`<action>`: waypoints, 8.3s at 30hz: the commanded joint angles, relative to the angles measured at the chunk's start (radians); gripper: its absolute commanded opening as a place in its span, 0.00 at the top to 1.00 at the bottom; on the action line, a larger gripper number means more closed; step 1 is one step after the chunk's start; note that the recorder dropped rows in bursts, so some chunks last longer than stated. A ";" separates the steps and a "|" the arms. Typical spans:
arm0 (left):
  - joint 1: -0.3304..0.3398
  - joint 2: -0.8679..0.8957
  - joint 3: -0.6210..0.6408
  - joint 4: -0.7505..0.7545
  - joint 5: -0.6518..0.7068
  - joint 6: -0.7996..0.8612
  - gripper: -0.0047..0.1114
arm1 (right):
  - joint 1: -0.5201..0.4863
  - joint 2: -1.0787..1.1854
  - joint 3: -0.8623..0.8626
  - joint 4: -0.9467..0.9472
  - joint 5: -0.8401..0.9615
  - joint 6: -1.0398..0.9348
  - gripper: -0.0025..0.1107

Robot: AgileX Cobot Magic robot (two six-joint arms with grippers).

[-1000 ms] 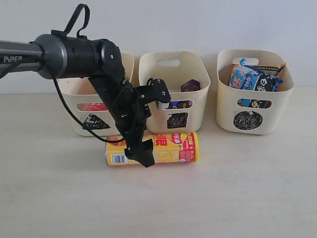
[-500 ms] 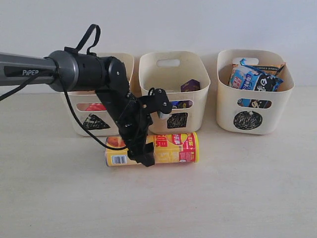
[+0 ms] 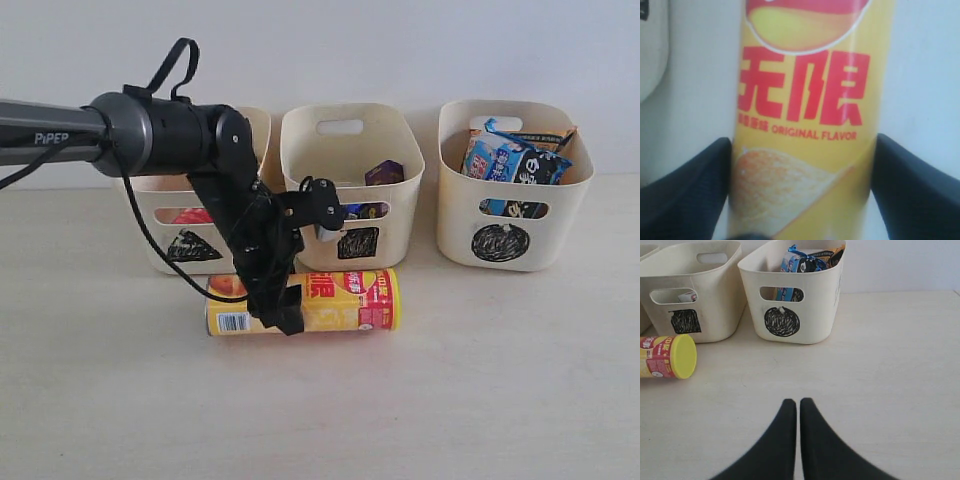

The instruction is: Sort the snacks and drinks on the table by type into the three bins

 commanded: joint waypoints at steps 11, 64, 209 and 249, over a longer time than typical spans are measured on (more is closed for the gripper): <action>-0.012 -0.233 0.006 -0.040 0.119 -0.087 0.93 | 0.002 -0.006 0.005 -0.001 -0.008 0.000 0.98; 0.317 -0.094 0.005 -0.040 -0.658 -0.843 0.92 | 0.002 -0.006 0.005 -0.001 -0.006 0.003 0.98; 0.476 -2.218 1.700 0.293 -0.629 -1.097 0.93 | 0.002 -0.006 0.005 0.000 -0.008 0.001 0.98; 0.478 -2.218 1.703 0.249 -0.628 -1.060 0.93 | 0.002 -0.006 0.005 -0.001 -0.005 0.001 0.98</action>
